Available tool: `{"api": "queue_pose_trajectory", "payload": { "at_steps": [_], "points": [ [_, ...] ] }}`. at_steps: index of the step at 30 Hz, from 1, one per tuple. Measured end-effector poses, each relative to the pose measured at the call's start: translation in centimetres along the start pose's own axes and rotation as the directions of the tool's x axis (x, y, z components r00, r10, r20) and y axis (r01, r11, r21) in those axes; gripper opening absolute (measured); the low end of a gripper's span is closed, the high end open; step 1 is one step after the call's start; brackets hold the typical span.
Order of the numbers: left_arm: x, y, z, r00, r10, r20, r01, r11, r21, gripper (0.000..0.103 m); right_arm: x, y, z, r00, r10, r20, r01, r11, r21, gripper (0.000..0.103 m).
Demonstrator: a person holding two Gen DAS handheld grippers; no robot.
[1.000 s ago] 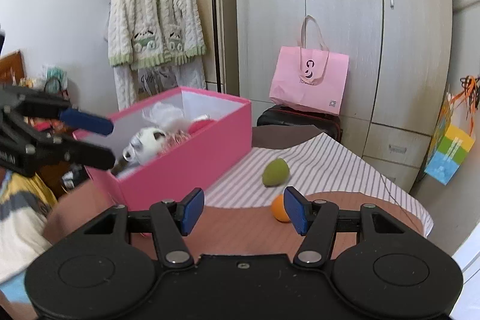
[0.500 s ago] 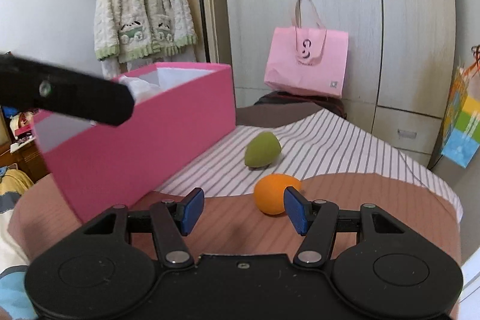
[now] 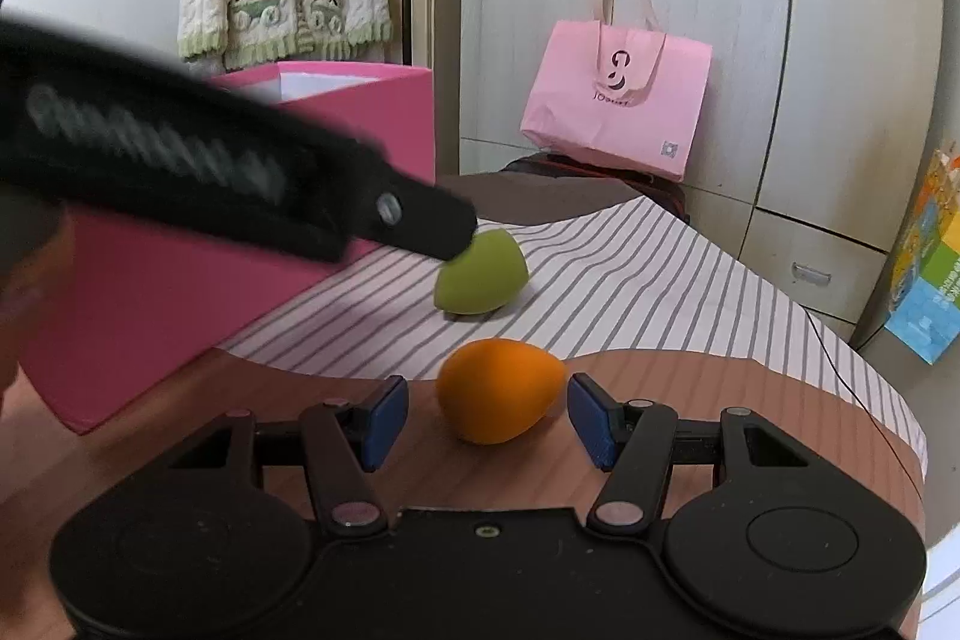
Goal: Organize soft objects
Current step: 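Move the right gripper to the orange sponge while the left gripper moves to the green sponge, then close the right gripper on the orange sponge while the left gripper closes on the green sponge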
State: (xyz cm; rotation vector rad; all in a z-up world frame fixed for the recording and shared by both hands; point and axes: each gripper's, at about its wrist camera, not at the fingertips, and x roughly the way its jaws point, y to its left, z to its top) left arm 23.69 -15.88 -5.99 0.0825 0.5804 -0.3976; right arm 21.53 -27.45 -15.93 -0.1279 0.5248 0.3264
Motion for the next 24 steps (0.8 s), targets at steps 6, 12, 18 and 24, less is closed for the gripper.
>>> {"api": "queue_pose_trajectory", "payload": {
  "at_steps": [6, 12, 18, 24],
  "points": [
    [3.2, -0.3, 0.0, 0.999, 0.031, -0.036, -0.031, 0.999, -0.015, 0.059, 1.1, -0.8, -0.1, 0.999, 0.030, -0.031, -0.030, 1.000, -0.005, 0.064],
    [6.2, 1.4, 0.5, 0.996, 0.047, -0.076, -0.058, 0.987, -0.153, 0.059, 1.6, -1.4, -0.2, 0.997, 0.058, -0.041, -0.058, 0.998, 0.016, 0.064],
    [7.5, 1.7, 0.2, 0.993, 0.083, -0.084, -0.094, 0.987, -0.130, 0.058, 1.9, -1.7, -0.1, 0.997, 0.063, -0.040, -0.061, 0.998, 0.033, 0.064],
    [7.4, 1.4, 0.0, 0.993, 0.065, -0.094, -0.078, 0.987, -0.139, 0.032, 1.6, -1.4, -0.2, 0.998, 0.059, -0.039, -0.058, 0.998, 0.018, 0.052]
  ]
}}
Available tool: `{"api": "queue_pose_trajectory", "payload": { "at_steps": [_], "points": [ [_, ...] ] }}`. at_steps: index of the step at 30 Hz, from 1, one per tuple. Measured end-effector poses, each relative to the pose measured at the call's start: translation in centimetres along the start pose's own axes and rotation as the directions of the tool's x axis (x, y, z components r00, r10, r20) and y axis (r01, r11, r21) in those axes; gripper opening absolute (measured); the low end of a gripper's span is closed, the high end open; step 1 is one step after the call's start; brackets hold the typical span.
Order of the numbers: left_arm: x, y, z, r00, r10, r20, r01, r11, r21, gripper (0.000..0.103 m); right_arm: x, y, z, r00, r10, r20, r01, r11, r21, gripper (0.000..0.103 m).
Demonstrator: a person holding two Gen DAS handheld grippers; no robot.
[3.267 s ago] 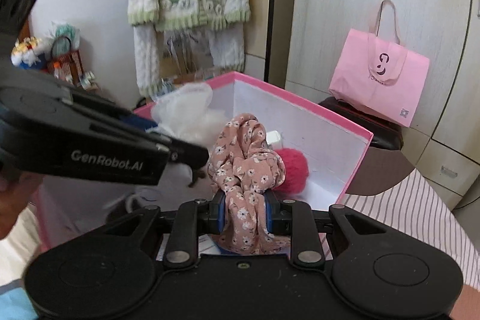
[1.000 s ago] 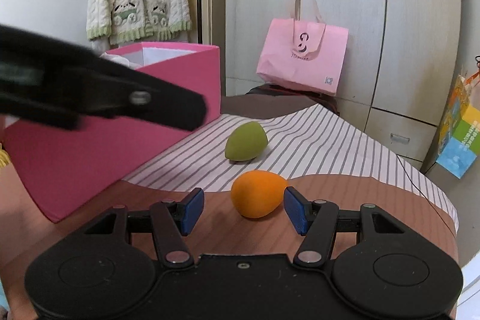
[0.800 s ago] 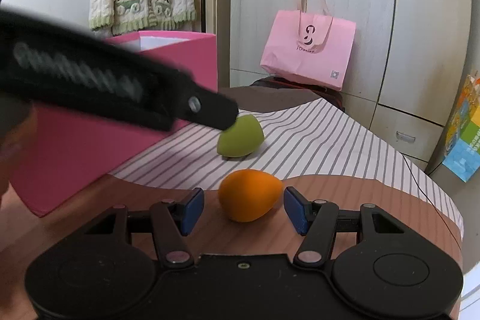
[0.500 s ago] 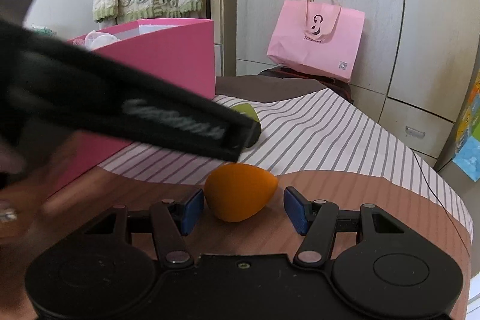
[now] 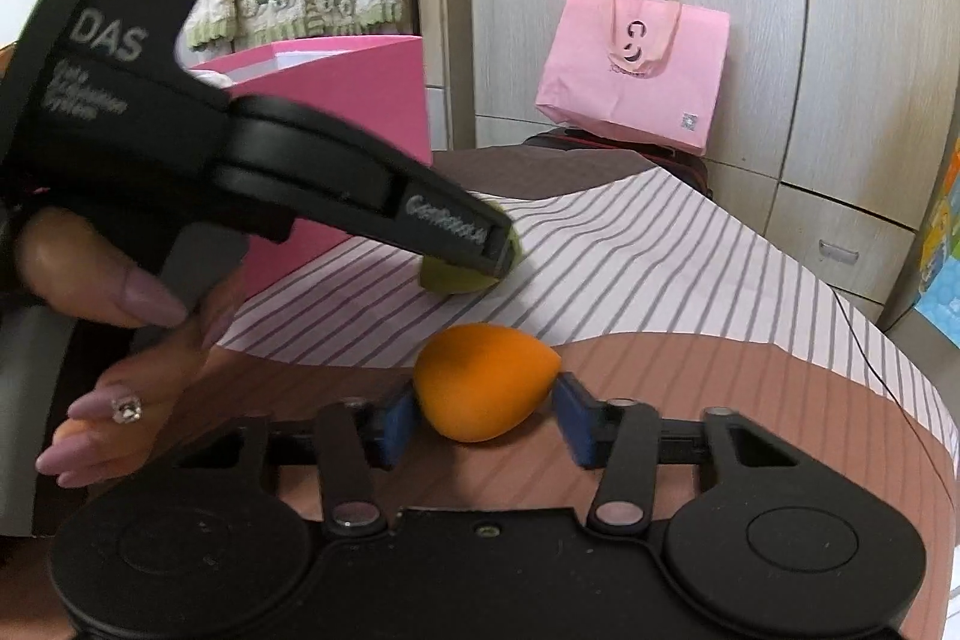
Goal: Organize soft objects
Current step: 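Close the right gripper on the orange sponge while the left gripper closes on the green sponge, then lift the orange sponge with the right gripper while the left gripper carries the green sponge over the box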
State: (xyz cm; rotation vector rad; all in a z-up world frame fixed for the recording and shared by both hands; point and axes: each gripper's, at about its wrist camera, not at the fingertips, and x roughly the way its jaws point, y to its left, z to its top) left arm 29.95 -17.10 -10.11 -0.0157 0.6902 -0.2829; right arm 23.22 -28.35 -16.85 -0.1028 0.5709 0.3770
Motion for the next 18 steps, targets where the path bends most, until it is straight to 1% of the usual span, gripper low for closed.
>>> {"api": "queue_pose_trajectory", "payload": {
  "at_steps": [10, 12, 14, 18],
  "points": [
    [-4.4, -1.3, -0.7, 0.998, -0.033, 0.061, 0.029, 0.998, 0.055, 0.032, -2.4, 0.6, -0.5, 0.999, -0.052, 0.012, 0.051, 0.995, 0.086, 0.050],
    [-5.2, -1.7, -1.0, 0.998, -0.027, 0.052, 0.023, 0.997, 0.070, 0.032, -2.9, 0.8, -0.6, 0.997, -0.075, 0.005, 0.074, 0.991, 0.110, 0.050],
    [-6.0, -2.1, -1.3, 0.998, -0.037, 0.060, 0.032, 0.996, 0.084, 0.032, -3.6, 1.0, -0.7, 0.995, -0.100, 0.015, 0.097, 0.987, 0.127, 0.050],
    [-7.6, -2.7, -2.1, 0.996, -0.058, 0.067, 0.051, 0.993, 0.110, 0.032, -4.9, 1.4, -1.3, 0.992, -0.124, 0.025, 0.119, 0.981, 0.150, 0.050]
  ]
}}
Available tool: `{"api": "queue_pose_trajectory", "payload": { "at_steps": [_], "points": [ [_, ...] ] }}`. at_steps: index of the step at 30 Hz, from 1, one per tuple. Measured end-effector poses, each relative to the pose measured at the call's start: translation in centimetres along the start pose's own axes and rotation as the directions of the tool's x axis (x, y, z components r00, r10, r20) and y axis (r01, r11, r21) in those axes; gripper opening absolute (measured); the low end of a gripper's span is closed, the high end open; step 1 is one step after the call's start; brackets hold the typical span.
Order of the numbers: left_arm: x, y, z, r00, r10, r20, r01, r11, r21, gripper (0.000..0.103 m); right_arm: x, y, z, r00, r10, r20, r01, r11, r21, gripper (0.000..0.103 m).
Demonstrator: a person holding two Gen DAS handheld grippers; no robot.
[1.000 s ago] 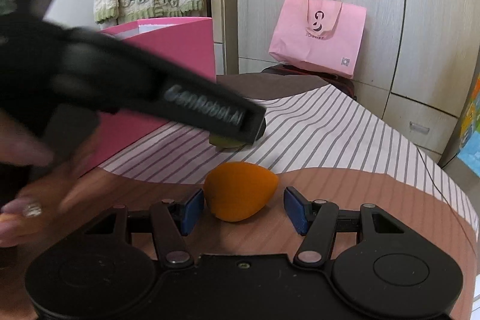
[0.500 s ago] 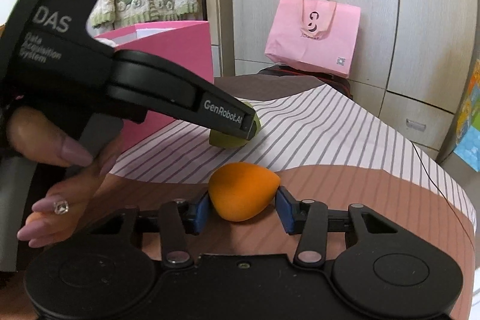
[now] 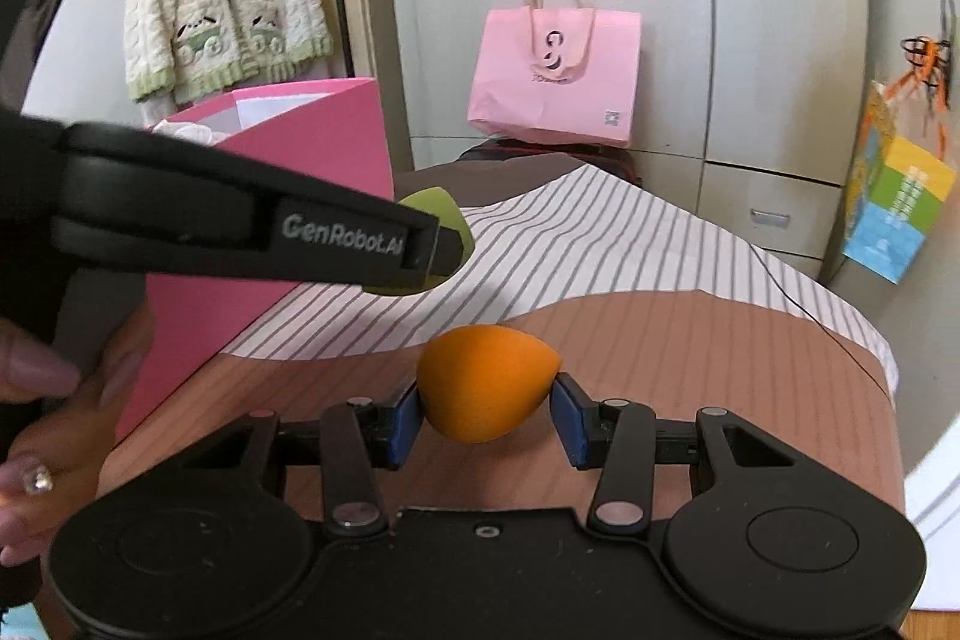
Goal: Organize soft objects
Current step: 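Lift the orange sponge with the right gripper while the left gripper carries the green sponge over the box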
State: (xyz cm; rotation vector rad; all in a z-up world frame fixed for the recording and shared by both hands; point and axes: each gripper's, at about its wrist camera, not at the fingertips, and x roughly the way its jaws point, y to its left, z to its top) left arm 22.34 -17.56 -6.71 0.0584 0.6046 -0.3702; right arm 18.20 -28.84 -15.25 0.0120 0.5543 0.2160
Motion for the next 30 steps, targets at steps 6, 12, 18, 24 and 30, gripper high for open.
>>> {"api": "queue_pose_trajectory", "payload": {
  "at_steps": [6, 12, 18, 24, 30],
  "points": [
    [-2.3, -0.8, -1.3, 1.000, -0.012, -0.003, 0.012, 1.000, 0.017, 0.032, -2.3, 0.2, -1.2, 0.999, -0.035, 0.002, 0.035, 0.999, 0.029, 0.050],
    [-4.7, -1.0, -2.9, 1.000, -0.028, 0.010, 0.028, 0.999, 0.022, 0.032, -4.3, 0.8, -2.7, 0.993, -0.115, 0.019, 0.114, 0.992, 0.047, 0.050],
    [-7.5, -0.4, -4.8, 0.998, -0.057, 0.040, 0.055, 0.997, 0.045, 0.032, -5.8, 1.3, -4.1, 0.989, -0.150, 0.014, 0.148, 0.985, 0.092, 0.051],
    [-9.6, 0.8, -7.7, 0.995, -0.090, 0.031, 0.089, 0.995, 0.044, 0.032, -7.1, 2.8, -5.5, 0.982, -0.191, 0.006, 0.189, 0.975, 0.117, 0.051],
    [-12.3, 2.0, -10.7, 0.990, -0.136, 0.038, 0.134, 0.990, 0.044, 0.032, -8.7, 5.0, -7.3, 0.972, -0.234, 0.008, 0.231, 0.967, 0.109, 0.051]
  ]
}}
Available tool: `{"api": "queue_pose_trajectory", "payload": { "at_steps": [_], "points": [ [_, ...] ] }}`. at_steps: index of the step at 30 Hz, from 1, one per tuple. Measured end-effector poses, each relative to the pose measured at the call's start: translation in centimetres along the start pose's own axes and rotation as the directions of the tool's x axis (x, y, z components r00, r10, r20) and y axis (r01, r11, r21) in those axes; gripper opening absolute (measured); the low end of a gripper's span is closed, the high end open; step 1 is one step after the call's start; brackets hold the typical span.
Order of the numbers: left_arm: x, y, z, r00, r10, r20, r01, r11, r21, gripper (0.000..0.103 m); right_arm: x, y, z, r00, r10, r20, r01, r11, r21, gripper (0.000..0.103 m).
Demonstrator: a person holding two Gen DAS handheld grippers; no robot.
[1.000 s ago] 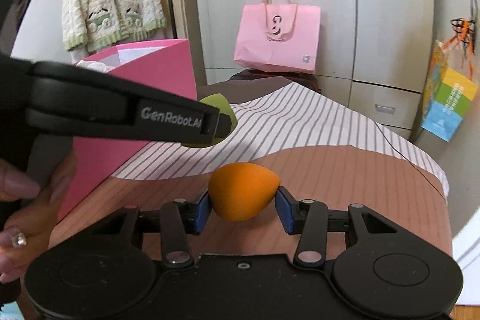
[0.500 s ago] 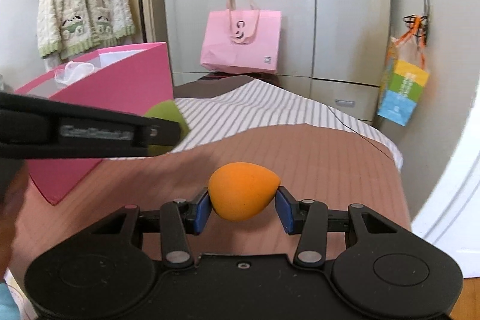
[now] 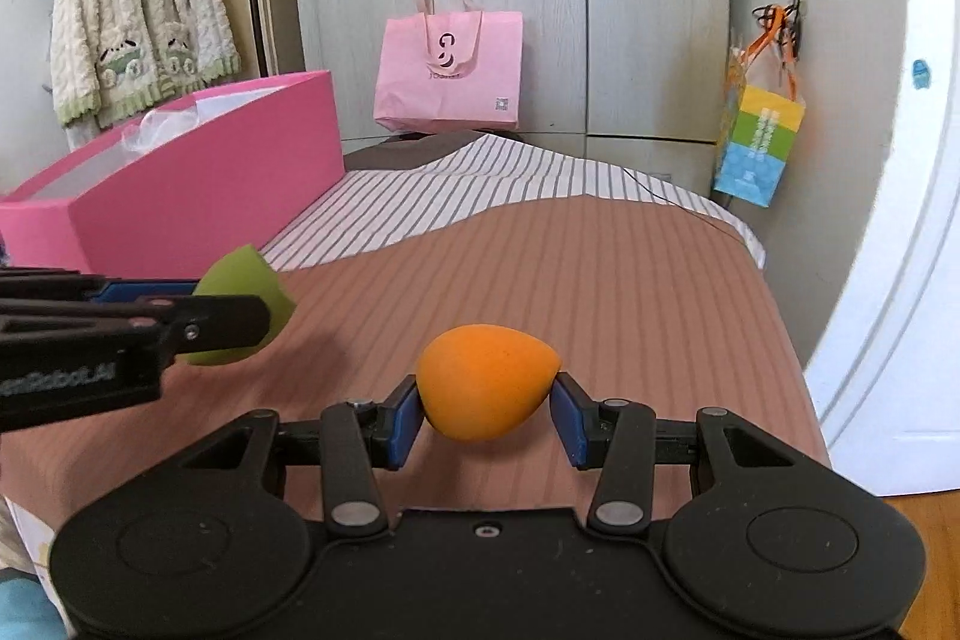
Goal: Organize soft objects
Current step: 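Lift the orange sponge with the right gripper while the left gripper carries the green sponge over the box, then lower both sponges into the pink box and open both grippers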
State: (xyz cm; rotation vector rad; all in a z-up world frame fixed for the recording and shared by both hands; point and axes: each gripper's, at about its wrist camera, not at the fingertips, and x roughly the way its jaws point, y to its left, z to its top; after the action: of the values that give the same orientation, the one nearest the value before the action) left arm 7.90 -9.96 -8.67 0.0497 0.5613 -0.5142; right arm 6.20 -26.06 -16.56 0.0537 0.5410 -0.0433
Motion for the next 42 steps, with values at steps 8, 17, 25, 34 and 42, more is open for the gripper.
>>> {"api": "queue_pose_trajectory", "payload": {
  "at_steps": [8, 17, 25, 34, 42],
  "points": [
    [-3.9, 2.3, -1.8, 0.998, -0.064, -0.010, 0.064, 0.998, -0.013, 0.032, -3.0, 2.5, -1.7, 0.998, 0.057, 0.001, -0.057, 0.998, 0.017, 0.051],
    [-8.8, 7.5, 3.1, 0.989, -0.148, 0.016, 0.148, 0.989, 0.024, 0.032, -5.8, 4.7, 5.0, 0.956, 0.274, 0.102, -0.272, 0.962, -0.039, 0.052],
    [-9.5, 11.6, 7.5, 0.994, -0.038, 0.107, 0.038, 0.999, -0.002, 0.033, -4.3, 10.2, 10.9, 0.917, 0.369, 0.153, -0.340, 0.922, -0.187, 0.052],
    [-3.1, 17.8, 13.2, 0.998, 0.055, -0.002, -0.055, 0.997, -0.049, 0.033, 2.9, 14.0, 16.5, 0.920, 0.377, 0.106, -0.338, 0.901, -0.271, 0.052],
    [4.6, 20.2, 16.0, 0.986, 0.100, -0.131, -0.107, 0.993, -0.050, 0.033, 9.8, 15.7, 18.8, 0.940, 0.342, 0.005, -0.316, 0.873, -0.372, 0.052]
  ]
}}
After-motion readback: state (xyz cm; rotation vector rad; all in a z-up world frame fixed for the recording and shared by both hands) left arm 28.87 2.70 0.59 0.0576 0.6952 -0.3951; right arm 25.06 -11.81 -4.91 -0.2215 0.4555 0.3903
